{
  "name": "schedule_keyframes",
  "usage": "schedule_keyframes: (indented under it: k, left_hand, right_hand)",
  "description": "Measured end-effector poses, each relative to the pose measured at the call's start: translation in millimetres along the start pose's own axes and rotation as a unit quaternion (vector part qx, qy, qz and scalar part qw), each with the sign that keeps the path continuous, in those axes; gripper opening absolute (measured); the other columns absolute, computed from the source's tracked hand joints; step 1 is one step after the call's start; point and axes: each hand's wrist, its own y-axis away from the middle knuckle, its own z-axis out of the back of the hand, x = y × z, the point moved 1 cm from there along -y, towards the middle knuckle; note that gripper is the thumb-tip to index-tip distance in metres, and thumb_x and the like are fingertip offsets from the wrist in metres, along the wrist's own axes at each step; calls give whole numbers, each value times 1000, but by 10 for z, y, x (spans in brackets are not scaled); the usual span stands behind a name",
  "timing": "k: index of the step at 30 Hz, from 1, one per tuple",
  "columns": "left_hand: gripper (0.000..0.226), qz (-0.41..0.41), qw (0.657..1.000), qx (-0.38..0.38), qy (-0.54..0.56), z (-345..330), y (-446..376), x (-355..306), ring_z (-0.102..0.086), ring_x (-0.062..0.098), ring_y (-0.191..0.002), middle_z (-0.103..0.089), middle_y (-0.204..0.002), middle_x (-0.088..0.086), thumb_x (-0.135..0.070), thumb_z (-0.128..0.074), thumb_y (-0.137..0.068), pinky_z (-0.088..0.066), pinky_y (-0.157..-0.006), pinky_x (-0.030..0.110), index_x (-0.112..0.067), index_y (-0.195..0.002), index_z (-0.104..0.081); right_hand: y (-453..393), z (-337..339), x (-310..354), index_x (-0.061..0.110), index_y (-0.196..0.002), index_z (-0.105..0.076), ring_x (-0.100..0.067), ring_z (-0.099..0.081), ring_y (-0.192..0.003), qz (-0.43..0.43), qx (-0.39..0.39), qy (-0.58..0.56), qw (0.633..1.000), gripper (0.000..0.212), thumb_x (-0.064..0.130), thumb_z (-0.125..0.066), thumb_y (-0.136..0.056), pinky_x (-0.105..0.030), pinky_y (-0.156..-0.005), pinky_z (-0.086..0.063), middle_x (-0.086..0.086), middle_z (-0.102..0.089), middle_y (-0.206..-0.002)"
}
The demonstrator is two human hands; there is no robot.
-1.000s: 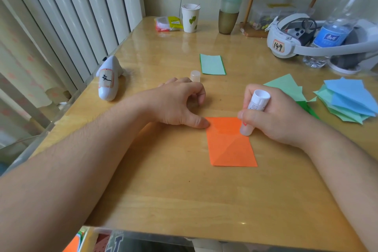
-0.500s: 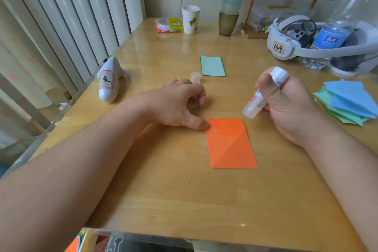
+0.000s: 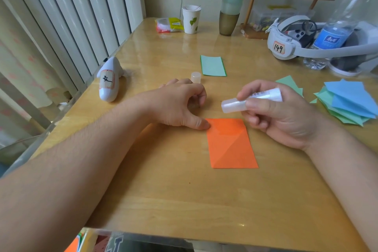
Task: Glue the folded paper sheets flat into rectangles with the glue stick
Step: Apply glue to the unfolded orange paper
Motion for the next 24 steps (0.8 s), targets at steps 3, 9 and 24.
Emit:
schedule_keyframes:
  k: [3,9,24]
  left_hand:
    - [58,2,1000,-4,0,-5,-4,-13,-42,17,-110,-50,-108,-16,-76,-72,-57,-40,-107,45,-39,-96,-52]
    - [53,-5,1000,-9,-6,-11,-11,-11,-42,17,-110,-49,-107,-18,-70,-78,-63,-40,-106,45,-39,-97,-52]
    - [62,8,1000,5,-8,0,-7,-4,-42,16,-110,-48,-106,-20,-82,-65,-49,-41,-106,44,-43,-96,-51]
  right_hand:
    - [-37,-42,-35,22,-74,-76,-13,-46,-58,27,-60,13,998,37,49,-95,-59,-23,-52,-29,3,-61,-70]
    - [-36,-184,-78,15,-81,-74,-5,-55,-64,50,-96,218,970,12,25,-75,-75,-16,-57,-41,6,-64,-69]
    - [-16,-222,-18,24,-84,-75,-6,-53,-65,-4,-58,319,946,35,45,-92,-62,-30,-62,-40,2,-67,-73]
